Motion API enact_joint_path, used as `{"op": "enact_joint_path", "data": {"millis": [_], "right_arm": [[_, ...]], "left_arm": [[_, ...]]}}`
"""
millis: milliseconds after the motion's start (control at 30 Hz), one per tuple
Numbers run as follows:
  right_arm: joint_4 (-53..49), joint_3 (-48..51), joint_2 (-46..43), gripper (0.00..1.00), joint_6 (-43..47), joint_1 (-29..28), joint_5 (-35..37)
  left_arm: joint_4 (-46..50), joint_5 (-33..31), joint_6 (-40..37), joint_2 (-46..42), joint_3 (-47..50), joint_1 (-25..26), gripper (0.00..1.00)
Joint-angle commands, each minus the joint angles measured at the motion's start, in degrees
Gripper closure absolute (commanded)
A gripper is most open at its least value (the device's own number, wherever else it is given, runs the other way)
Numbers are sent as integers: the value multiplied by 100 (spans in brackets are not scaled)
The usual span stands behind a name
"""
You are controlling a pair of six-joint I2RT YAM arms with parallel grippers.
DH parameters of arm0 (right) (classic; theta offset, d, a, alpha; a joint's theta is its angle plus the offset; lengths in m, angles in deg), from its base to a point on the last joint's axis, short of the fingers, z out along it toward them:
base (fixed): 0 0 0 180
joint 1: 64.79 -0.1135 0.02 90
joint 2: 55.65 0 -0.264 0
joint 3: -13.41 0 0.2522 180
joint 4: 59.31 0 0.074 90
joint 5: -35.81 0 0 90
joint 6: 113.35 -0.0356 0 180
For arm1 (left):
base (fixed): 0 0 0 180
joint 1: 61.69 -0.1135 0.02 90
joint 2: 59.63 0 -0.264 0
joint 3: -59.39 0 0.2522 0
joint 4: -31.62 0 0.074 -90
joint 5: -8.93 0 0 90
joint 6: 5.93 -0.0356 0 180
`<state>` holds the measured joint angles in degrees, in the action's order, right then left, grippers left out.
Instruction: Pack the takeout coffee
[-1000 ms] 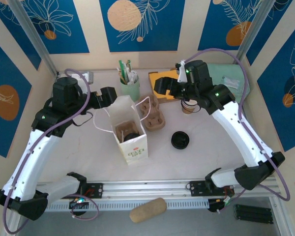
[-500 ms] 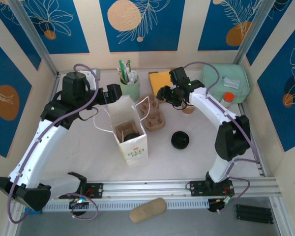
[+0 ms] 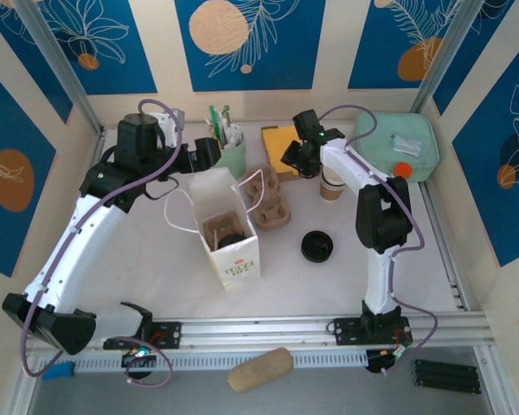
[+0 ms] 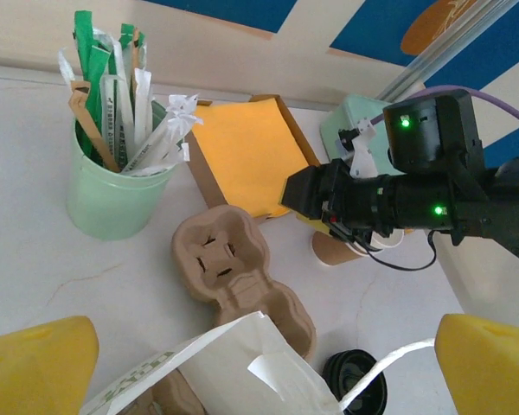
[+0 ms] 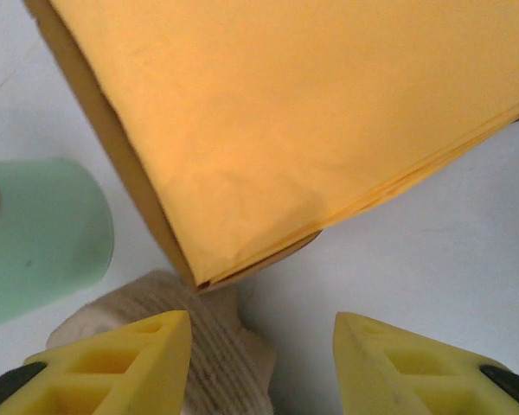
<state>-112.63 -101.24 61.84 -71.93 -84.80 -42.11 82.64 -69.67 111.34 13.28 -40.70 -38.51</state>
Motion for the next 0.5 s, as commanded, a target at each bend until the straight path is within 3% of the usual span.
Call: {"op": "enact_joint_path", "data": {"millis": [0,467], "right_arm": [[-278,-274,213,53,-229,53,302],[-437,-684,831,54,-407,171,269]], "left_arm": [[-112,182,-116,82,-253,73,1],[-252,236,-115,270,-306,117,1]]}}
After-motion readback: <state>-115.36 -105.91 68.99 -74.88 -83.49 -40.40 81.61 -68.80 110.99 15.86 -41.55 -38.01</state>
